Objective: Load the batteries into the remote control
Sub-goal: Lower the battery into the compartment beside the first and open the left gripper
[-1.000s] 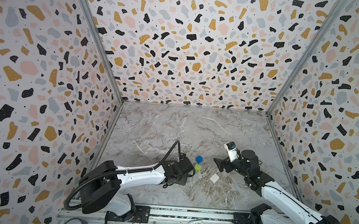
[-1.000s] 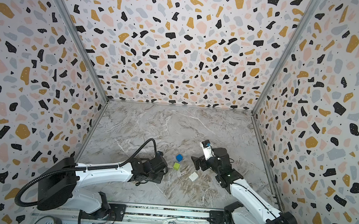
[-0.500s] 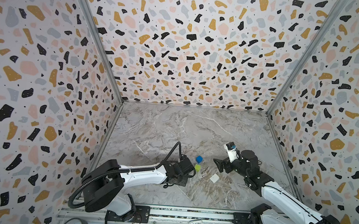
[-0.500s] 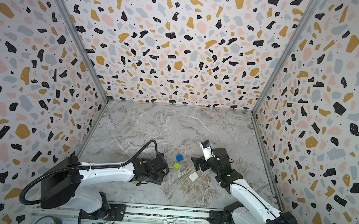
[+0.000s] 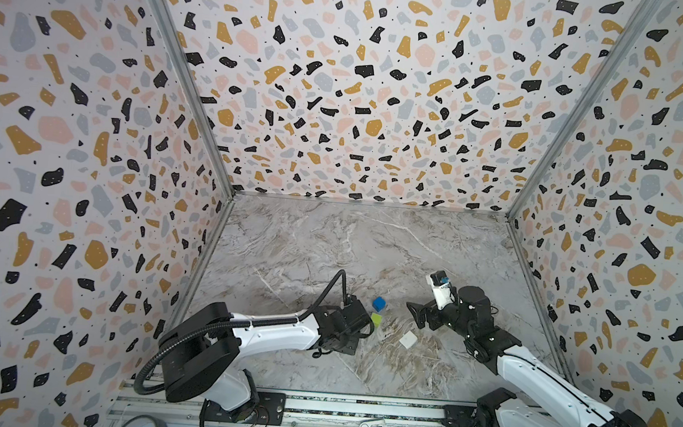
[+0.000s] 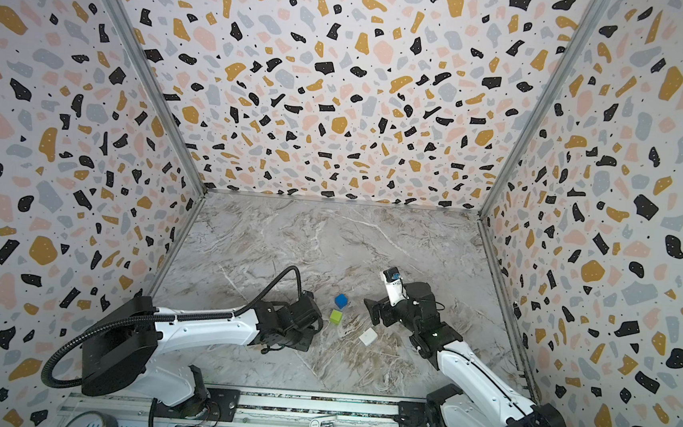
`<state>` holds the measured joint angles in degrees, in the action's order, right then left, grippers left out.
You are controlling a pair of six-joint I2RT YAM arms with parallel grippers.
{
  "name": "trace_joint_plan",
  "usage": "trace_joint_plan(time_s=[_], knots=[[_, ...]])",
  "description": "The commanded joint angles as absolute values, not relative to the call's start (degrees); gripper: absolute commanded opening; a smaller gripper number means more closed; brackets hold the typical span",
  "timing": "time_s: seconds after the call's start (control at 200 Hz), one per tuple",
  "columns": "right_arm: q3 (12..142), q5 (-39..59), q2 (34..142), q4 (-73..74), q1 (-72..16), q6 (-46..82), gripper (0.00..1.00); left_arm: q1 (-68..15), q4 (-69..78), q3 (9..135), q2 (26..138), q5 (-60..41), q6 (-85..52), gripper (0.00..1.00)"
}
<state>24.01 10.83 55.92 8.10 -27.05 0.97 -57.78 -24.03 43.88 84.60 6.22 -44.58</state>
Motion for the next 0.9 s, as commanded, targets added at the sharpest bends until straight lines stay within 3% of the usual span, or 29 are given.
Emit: trace_joint_plan(time_s=[0.0,0.315,0.751,0.896], knots=[[25.58,10.37,55.11,7.47,-27.5,0.6,1.0,-57.53,-24.78,44.89,85.25,5.63,-44.32,0.16],[25.56,10.15,55.12,7.38,-27.64,0.59,1.0,-57.5,-24.85,45.6,85.35,5.63,-44.47,0.23],[25.59,9.92,55.37,7.45,-27.94,0.5,1.0,-57.53,-25.15,46.48,84.58,5.09,-44.56,0.25],[25.41,9.86,55.54,7.55,-28.02,0.47,1.0,-57.52,-25.39,47.45,83.02,3.94,-44.12,0.38]])
